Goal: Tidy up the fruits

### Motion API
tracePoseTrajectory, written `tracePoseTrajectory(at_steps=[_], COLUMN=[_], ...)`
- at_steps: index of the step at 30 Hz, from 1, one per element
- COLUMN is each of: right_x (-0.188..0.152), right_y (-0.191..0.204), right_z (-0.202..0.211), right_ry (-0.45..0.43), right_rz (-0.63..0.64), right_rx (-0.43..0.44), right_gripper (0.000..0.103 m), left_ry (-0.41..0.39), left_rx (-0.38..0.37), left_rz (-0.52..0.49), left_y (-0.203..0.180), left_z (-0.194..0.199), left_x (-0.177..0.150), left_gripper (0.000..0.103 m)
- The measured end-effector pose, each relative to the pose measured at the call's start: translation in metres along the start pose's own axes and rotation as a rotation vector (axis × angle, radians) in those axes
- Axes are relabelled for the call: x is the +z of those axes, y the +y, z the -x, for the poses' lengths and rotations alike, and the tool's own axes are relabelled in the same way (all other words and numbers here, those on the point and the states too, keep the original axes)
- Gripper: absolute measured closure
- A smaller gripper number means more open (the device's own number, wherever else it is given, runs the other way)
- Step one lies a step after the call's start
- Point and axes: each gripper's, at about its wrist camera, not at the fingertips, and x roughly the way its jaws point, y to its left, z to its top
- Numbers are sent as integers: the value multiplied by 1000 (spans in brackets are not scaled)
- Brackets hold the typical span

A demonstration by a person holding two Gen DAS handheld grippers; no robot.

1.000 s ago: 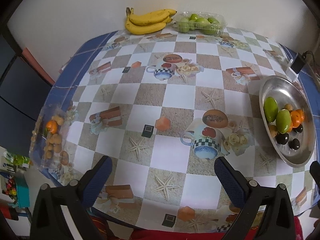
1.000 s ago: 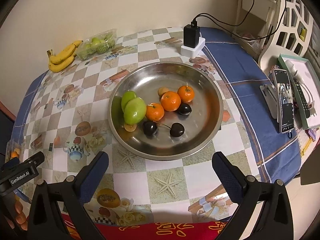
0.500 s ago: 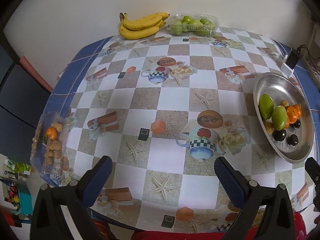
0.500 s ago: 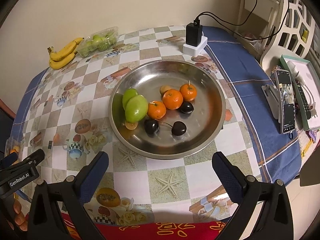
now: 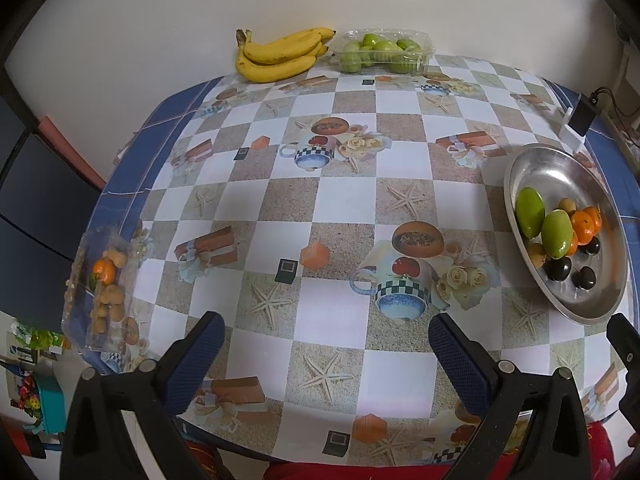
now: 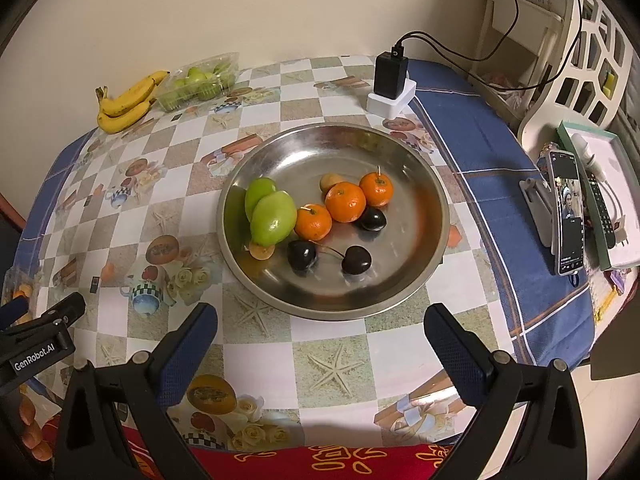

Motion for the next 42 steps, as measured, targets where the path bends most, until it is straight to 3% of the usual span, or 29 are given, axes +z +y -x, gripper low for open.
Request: tracePoseTrajectory(at_steps=[42], right_x=[0], right_y=[3], right_z=[-1], right_ry=[8], right_rz=[11], right_rx=[-3], right_gripper=[0], left_ry=[14], left_rx=[-8], left_rz=[2], left_y=[2], left_z=[-4], left_x=[0], left_gripper=[0])
